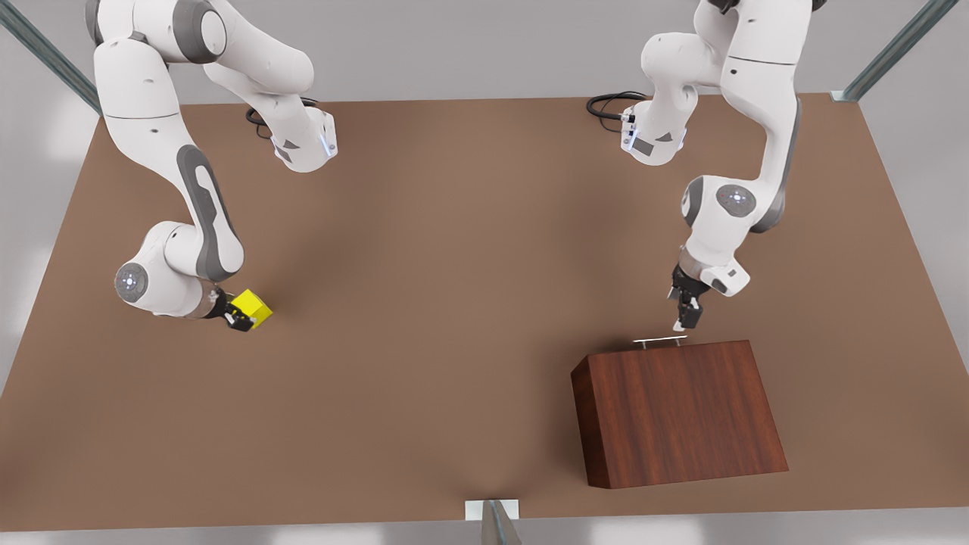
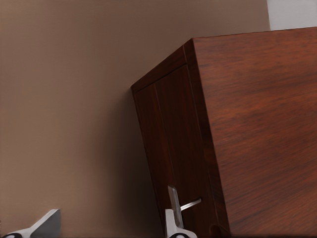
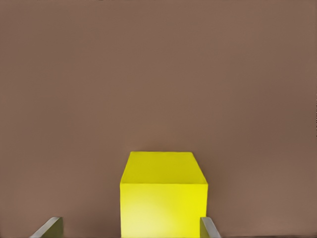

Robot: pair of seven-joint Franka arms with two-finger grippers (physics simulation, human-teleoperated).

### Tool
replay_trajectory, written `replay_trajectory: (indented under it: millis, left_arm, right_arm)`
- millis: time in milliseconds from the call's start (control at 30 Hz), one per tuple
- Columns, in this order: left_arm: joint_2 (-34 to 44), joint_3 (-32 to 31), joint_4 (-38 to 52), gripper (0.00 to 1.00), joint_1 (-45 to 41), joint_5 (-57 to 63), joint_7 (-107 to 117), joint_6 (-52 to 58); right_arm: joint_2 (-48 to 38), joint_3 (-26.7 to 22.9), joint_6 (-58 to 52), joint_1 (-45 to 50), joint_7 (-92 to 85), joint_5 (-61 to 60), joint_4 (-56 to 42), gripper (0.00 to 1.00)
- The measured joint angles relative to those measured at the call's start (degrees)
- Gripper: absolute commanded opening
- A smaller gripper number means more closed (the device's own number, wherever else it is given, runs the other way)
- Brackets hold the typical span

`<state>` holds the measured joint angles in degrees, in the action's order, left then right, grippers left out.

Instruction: Open the drawer with left arm, place the square in the middle with right arm, and place the square in the drawer with left arm

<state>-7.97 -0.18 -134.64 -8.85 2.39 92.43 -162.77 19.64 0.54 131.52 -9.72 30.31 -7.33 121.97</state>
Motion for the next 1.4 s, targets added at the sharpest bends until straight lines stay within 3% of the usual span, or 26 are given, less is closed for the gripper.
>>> replay_trajectory:
  millis: [467, 567, 767, 800, 900, 1133, 1267, 1400]
  left_arm:
    - [-3.1, 0.0, 3.6, 1.00, -0.2, 0.7, -0.1, 0.1]
    - [-3.8, 0.0, 3.7, 1.00, -0.2, 0.7, -0.1, 0.1]
    - [-3.9, 0.0, 3.8, 1.00, -1.0, 0.7, -0.1, 0.2]
    - [-3.8, 0.0, 3.8, 1.00, -0.9, 0.7, -0.1, 0.2]
    - [-3.7, 0.0, 4.1, 1.00, -0.9, 0.8, -0.1, 0.5]
    - [-4.0, 0.0, 4.0, 1.00, -1.1, 0.8, -0.1, 0.9]
    - [-3.7, -0.1, 3.9, 1.00, -1.1, 0.8, -0.1, 2.5]
    - [-2.7, -0.1, 4.0, 1.00, -1.5, 0.6, 0.0, 4.7]
  right_arm:
    - [3.5, -0.4, 0.2, -0.5, 3.2, 0.1, -0.4, 1.00]
    - [4.7, -0.4, 3.3, -0.3, 3.1, 0.2, 0.5, 0.95]
    - [4.5, -0.2, 3.8, -0.2, 3.1, 0.3, 1.7, 0.94]
    - [4.6, -0.2, 3.8, -0.1, 3.1, 0.3, 1.7, 0.87]
    - [4.6, 0.1, 3.1, -0.1, 3.1, 0.3, 1.8, 0.80]
    - [4.2, 0.1, 2.4, -0.1, 2.9, 0.3, 2.2, 0.77]
    - [4.2, 0.2, 2.5, -0.1, 2.8, 0.2, 1.8, 0.55]
    - [3.9, 0.4, 2.2, -0.1, 2.8, 0.1, 1.0, 0.54]
